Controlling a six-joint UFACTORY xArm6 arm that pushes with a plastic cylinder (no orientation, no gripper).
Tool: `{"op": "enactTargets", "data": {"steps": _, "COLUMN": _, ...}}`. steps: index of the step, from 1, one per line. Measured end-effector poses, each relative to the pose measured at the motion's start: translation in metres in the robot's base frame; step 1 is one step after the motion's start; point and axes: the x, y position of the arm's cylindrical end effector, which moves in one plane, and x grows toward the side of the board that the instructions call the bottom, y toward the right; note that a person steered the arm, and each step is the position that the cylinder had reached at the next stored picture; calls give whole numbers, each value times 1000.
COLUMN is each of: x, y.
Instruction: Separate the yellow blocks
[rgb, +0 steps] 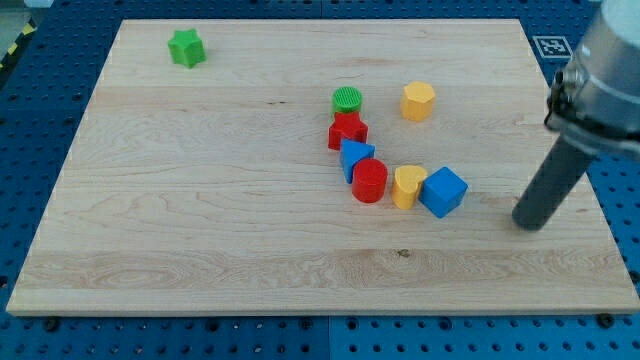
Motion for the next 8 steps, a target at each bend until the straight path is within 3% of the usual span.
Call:
{"op": "enactTargets", "data": {"steps": 1, "x": 22, "y": -49}}
{"op": "enactTargets", "data": {"steps": 3, "x": -23, "y": -110}}
{"op": "enactTargets", "data": {"steps": 6, "x": -136, "y": -108}}
{"op": "enactTargets", "data": {"steps": 8, "x": -138, "y": -90}}
